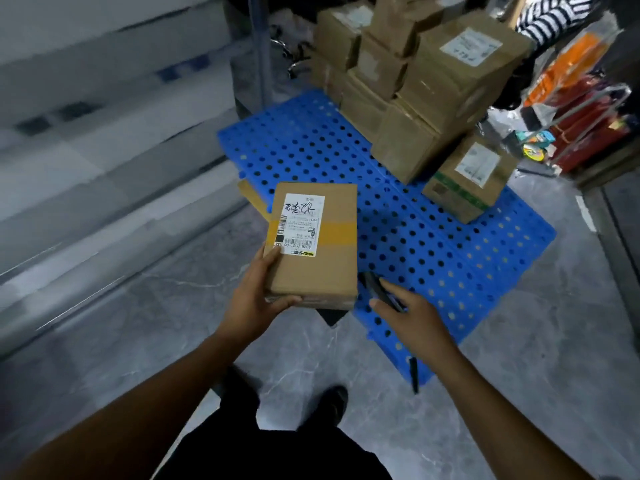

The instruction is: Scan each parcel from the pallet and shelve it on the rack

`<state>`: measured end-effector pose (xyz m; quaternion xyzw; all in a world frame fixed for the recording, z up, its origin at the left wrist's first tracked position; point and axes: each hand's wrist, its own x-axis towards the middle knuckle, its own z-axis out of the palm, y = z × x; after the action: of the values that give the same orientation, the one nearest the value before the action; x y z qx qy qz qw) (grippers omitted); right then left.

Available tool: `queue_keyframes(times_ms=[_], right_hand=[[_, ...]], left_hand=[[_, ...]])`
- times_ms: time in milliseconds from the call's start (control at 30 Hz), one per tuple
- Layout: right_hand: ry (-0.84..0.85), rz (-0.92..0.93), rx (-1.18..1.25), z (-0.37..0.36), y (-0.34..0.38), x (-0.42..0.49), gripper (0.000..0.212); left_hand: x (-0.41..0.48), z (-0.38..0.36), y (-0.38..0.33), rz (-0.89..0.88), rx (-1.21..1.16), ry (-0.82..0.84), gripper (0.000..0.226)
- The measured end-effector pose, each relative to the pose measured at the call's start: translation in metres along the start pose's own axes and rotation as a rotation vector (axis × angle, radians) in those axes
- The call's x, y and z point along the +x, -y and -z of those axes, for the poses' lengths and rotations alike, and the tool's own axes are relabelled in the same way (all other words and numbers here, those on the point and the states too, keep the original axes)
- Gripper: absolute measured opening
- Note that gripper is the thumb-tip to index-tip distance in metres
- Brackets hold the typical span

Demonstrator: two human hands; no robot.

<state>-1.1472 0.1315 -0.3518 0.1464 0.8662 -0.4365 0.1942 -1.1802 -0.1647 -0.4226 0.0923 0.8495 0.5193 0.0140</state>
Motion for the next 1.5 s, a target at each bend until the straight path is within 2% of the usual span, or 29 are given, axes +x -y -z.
queue_keyframes(times_ms=[433, 600, 733, 833, 967, 1067, 1200, 1333, 1500], right_hand=[[0.216, 0.434, -0.055, -0.241, 0.294, 0.115, 0.052], [0.352, 0.540, -0.053, -0.317, 0.387, 0.143, 0.042], [0.434, 0.546, -0.064, -0.372, 0.444, 0.183, 0.046], [0.517, 0.567, -0.068, -0.413, 0.484, 0.216, 0.046], [0.607, 0.579, -0.096, -0.461, 0.536, 0.256, 0.035], [0.668, 0.581, -0.093, -0.489, 0.568, 0.276, 0.040], [0.631, 0.537, -0.120, -0.516, 0.599, 0.293, 0.046], [0.590, 0.543, -0.180, -0.524, 0.613, 0.300, 0.045], [0.595, 0.513, -0.162, -0.514, 0.616, 0.283, 0.039]], left_hand=[[-0.012, 0.315, 0.098, 0.169, 0.129, -0.560, 0.097], [-0.015, 0.415, 0.129, 0.212, 0.197, -0.673, 0.098], [0.003, 0.471, 0.165, 0.272, 0.249, -0.741, 0.098], [0.019, 0.507, 0.192, 0.345, 0.273, -0.814, 0.099], [0.039, 0.539, 0.225, 0.421, 0.338, -0.918, 0.096], [0.057, 0.551, 0.240, 0.476, 0.578, -1.029, 0.084], [0.079, 0.559, 0.249, 0.448, 0.764, -0.938, 0.097], [0.084, 0.561, 0.254, 0.480, 0.774, -0.969, 0.104], [0.076, 0.567, 0.256, 0.424, 0.733, -0.924, 0.100]])
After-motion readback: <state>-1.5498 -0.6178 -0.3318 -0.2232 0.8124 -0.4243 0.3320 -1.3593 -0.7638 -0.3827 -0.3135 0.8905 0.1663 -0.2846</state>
